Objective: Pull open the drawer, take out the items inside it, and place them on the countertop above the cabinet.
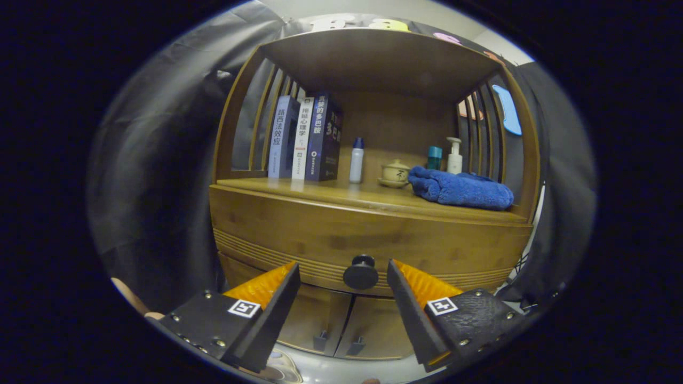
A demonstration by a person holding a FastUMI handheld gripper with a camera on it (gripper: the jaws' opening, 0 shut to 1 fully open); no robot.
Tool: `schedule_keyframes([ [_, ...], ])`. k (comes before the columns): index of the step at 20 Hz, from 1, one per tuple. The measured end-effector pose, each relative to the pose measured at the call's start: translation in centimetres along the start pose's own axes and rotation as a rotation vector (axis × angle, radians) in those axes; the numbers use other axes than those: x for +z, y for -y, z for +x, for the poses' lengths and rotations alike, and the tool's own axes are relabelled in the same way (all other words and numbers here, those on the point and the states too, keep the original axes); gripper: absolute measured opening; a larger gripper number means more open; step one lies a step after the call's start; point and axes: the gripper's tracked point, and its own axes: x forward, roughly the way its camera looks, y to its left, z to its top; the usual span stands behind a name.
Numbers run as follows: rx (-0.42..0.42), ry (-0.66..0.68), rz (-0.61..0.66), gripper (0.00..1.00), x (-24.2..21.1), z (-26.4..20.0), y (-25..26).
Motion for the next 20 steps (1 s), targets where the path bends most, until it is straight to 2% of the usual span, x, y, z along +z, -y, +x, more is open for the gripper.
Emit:
schedule_keyframes([
  [6, -0.047, -0.037, 0.006, 0.98, -1.5, 3.2, 1.2],
  [11, -0.085, -0.092, 0.046, 0.46, -2.9, 5.7, 2.2],
  [13, -0.102, -0.085, 0.044, 0.47, -3.3, 6.0, 1.9],
  [14, -0.112, -0.078, 0.034, 0.43, -2.6, 5.4, 2.2],
  [15, -0.124, -0.083, 0.037, 0.44, -2.8, 5.5, 2.2],
  [20, -0.166, -0.113, 0.115, 0.39, -3.2, 5.5, 2.3],
])
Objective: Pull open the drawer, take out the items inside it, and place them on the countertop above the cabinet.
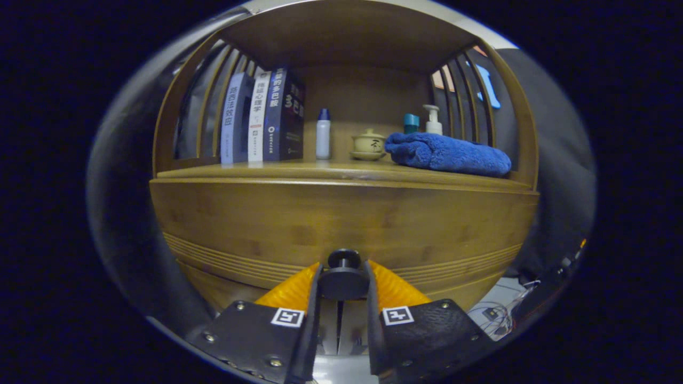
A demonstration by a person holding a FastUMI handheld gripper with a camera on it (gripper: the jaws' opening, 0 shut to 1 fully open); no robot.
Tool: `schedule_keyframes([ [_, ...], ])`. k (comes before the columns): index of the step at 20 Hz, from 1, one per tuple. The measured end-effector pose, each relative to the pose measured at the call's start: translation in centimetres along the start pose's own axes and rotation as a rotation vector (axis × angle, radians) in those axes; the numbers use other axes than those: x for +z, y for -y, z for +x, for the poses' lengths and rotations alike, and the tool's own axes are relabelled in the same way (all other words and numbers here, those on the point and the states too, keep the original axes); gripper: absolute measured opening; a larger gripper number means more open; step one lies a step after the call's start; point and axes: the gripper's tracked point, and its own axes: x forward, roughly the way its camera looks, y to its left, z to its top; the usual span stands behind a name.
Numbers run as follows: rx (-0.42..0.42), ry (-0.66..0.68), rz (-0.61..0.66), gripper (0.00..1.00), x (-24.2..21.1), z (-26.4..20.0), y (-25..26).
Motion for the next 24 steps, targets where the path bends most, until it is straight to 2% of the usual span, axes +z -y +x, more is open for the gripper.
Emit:
schedule_keyframes([
  [5, 0.024, -0.039, -0.007, 0.31, -0.1, -0.2, 0.0],
  [12, 0.006, -0.054, 0.042, 0.31, -1.0, -2.9, 0.2],
  [24, -0.001, -0.091, 0.048, 0.31, -2.7, -10.0, 0.7],
])
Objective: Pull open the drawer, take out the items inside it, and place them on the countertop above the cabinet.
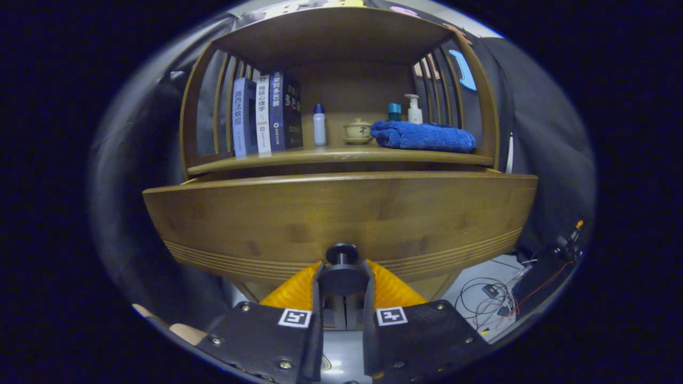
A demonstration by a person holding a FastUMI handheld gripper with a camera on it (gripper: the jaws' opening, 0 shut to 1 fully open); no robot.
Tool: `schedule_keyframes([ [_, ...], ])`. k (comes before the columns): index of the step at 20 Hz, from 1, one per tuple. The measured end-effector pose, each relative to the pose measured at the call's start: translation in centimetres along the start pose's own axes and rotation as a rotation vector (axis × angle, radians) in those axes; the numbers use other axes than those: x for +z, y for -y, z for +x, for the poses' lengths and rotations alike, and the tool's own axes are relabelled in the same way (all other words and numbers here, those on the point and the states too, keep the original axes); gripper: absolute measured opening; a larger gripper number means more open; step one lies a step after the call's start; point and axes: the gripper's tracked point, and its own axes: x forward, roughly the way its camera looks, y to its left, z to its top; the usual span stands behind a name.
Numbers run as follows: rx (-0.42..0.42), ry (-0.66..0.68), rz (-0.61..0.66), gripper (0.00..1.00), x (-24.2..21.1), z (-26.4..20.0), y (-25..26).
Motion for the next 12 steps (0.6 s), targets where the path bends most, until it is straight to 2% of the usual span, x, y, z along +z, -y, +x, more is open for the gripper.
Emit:
schedule_keyframes([
  [12, 0.022, -0.060, -0.007, 0.31, -3.2, -6.3, 0.3],
])
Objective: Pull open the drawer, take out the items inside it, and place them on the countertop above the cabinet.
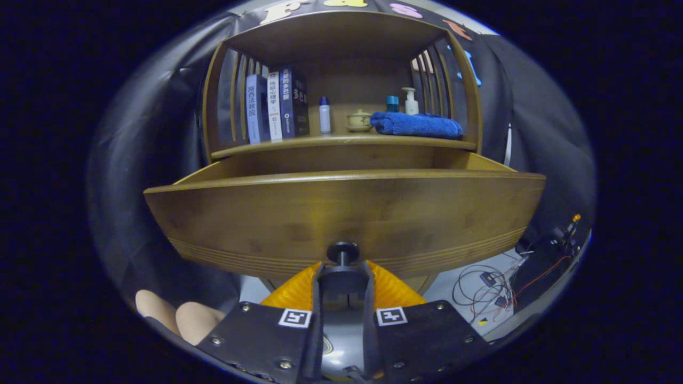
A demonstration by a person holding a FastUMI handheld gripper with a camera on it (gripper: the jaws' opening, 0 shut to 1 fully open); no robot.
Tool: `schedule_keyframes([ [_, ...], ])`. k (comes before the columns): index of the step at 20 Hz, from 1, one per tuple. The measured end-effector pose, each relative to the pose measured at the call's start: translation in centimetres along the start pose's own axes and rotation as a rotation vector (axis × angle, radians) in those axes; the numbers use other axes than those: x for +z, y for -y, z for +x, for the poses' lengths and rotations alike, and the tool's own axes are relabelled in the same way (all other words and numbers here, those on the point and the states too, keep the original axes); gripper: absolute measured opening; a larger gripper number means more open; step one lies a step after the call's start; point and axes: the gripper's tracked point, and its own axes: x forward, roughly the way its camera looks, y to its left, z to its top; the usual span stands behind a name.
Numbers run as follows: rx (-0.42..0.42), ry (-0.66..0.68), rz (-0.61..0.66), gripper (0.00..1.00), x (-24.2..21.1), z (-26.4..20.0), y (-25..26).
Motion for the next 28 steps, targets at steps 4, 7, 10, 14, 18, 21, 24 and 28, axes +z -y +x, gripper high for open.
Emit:
schedule_keyframes([
  [4, 0.007, -0.037, -0.025, 0.30, -1.0, -1.1, 0.3],
  [7, 0.030, -0.054, -0.035, 0.34, -1.1, -1.3, -0.2],
  [10, 0.046, -0.060, -0.001, 0.44, -1.2, -2.8, 0.1],
  [14, 0.033, -0.004, -0.017, 0.45, 0.7, -5.9, 0.8],
  [18, 0.035, 0.157, -0.002, 0.45, 7.7, -7.5, 1.8],
  [21, 0.079, 0.159, -0.017, 0.45, 12.0, -5.5, 1.9],
  [24, 0.124, 0.128, -0.045, 0.45, 14.5, -2.3, 1.7],
  [28, 0.182, -0.034, -0.082, 0.45, 14.4, 2.2, 0.6],
])
